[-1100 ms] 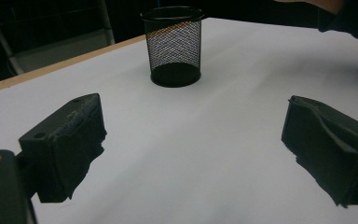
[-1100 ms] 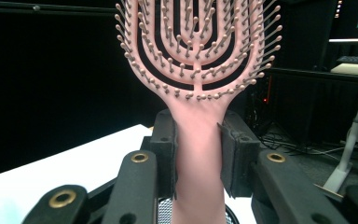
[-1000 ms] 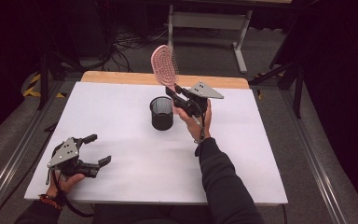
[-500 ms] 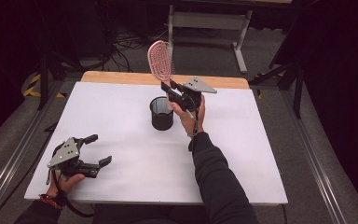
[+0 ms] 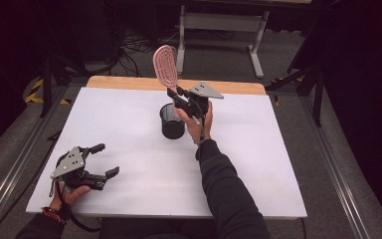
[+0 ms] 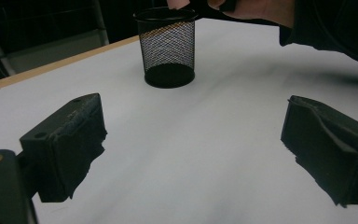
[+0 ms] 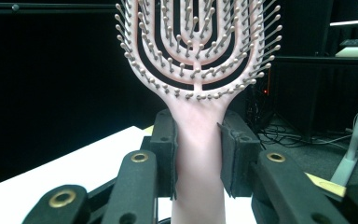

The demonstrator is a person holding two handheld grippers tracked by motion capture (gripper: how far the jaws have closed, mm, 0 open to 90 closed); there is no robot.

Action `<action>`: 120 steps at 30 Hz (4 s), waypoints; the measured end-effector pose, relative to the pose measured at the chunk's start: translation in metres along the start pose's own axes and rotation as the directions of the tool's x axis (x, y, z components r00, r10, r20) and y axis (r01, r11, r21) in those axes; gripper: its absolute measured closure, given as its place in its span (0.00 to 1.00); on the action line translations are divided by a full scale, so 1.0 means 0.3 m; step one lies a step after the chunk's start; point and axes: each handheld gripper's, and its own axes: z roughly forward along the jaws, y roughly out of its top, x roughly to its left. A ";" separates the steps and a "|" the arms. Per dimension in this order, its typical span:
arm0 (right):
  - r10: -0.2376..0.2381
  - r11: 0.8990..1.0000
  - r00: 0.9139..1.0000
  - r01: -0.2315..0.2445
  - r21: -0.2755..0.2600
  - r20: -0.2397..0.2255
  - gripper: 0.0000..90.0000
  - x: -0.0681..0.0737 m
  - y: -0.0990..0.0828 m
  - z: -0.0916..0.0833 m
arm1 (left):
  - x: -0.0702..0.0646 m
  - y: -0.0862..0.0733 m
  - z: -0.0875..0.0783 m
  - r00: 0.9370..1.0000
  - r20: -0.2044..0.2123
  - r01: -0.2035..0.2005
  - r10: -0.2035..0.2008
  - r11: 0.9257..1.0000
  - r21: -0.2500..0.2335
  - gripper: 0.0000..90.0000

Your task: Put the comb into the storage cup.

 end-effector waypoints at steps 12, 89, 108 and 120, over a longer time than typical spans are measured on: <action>0.018 1.000 1.000 -0.018 0.004 0.009 0.78 -0.003 -0.048 0.000 | 0.001 -0.002 0.000 1.000 0.001 0.000 0.000 1.000 0.007 0.08; -0.019 0.989 0.999 0.013 0.150 0.039 0.75 -0.010 -0.197 -0.007 | 0.002 -0.003 -0.002 1.000 -0.011 -0.007 0.007 1.000 0.026 0.08; -0.046 0.984 0.998 0.039 0.177 0.038 0.67 0.002 -0.190 0.003 | 0.001 -0.003 -0.002 1.000 -0.011 -0.006 0.006 1.000 0.026 0.08; -0.046 0.984 0.998 0.037 0.173 0.049 0.53 -0.006 -0.176 -0.002 | 0.003 -0.002 -0.002 1.000 -0.009 -0.007 0.007 1.000 0.029 0.08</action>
